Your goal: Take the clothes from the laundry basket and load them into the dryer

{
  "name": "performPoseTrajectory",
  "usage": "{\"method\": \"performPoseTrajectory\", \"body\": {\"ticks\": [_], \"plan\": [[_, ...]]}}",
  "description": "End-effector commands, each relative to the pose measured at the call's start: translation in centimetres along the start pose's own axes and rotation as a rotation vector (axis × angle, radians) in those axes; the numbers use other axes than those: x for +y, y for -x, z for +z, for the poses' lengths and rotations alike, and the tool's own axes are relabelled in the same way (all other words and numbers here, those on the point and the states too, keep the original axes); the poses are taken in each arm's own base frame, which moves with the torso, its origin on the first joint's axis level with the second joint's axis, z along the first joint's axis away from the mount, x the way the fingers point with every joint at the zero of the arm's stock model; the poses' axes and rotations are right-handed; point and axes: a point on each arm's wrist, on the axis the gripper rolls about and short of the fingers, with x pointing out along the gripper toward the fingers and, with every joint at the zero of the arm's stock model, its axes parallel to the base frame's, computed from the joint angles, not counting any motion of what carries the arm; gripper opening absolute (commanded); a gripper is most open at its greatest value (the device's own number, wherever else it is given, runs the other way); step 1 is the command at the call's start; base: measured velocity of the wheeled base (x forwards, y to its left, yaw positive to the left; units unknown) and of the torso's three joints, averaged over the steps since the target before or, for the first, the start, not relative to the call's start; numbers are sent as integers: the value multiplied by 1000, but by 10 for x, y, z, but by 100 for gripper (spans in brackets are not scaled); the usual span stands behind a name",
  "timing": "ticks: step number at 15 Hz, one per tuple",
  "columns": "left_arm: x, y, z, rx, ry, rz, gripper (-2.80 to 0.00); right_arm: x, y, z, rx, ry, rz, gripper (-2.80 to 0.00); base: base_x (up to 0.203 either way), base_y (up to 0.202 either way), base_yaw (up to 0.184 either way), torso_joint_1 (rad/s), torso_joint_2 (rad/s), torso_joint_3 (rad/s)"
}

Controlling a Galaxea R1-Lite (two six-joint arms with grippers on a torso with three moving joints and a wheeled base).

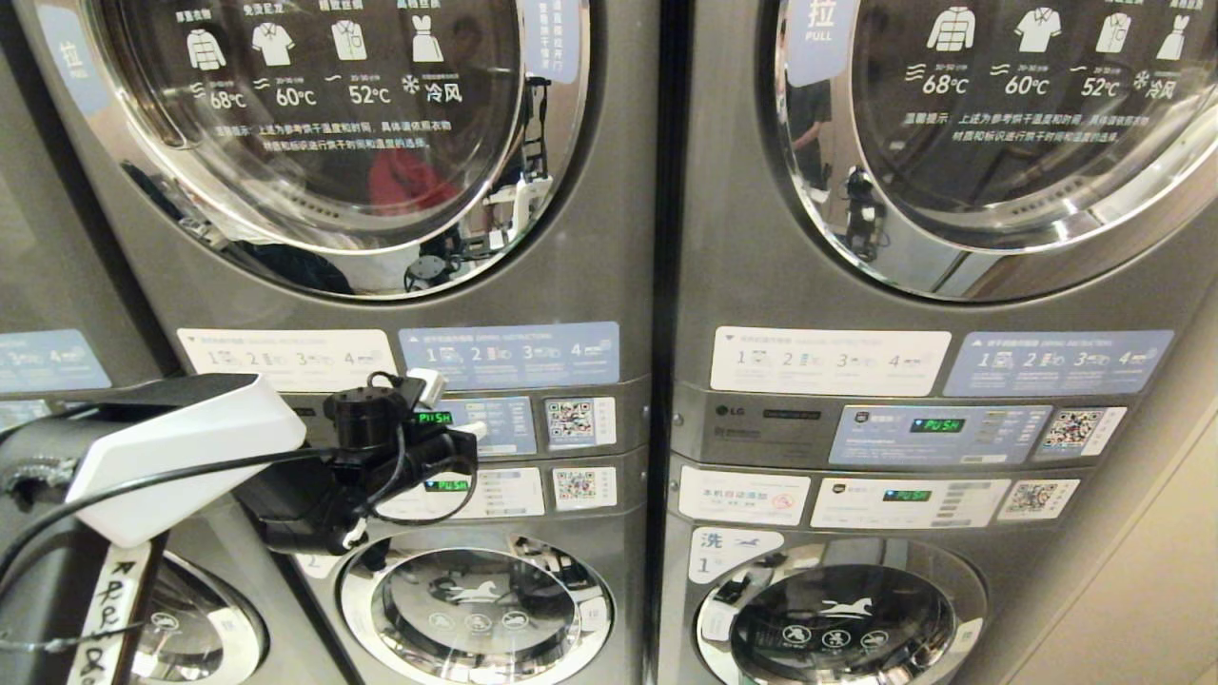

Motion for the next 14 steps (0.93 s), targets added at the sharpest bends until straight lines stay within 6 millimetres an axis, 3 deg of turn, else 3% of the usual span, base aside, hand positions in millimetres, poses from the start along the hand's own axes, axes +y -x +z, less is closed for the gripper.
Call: {"method": "performPoseTrajectory", "body": {"ticks": [1, 4, 10, 14], "plan": [[1, -1, 0, -9, -4, 1, -280, 0, 0, 0, -1, 1, 1, -280, 0, 0, 0, 0, 0, 0], [4, -11, 4, -36, -9, 54, -280, 0, 0, 0, -1, 1, 1, -280, 0, 0, 0, 0, 0, 0], [2, -11, 4, -35, -4, 43, -280, 0, 0, 0, 1, 1, 1, -280, 0, 0, 0, 0, 0, 0], [4, 9, 1, -34, -5, -54, -280, 0, 0, 0, -1, 1, 1, -280, 0, 0, 0, 0, 0, 0]]}}
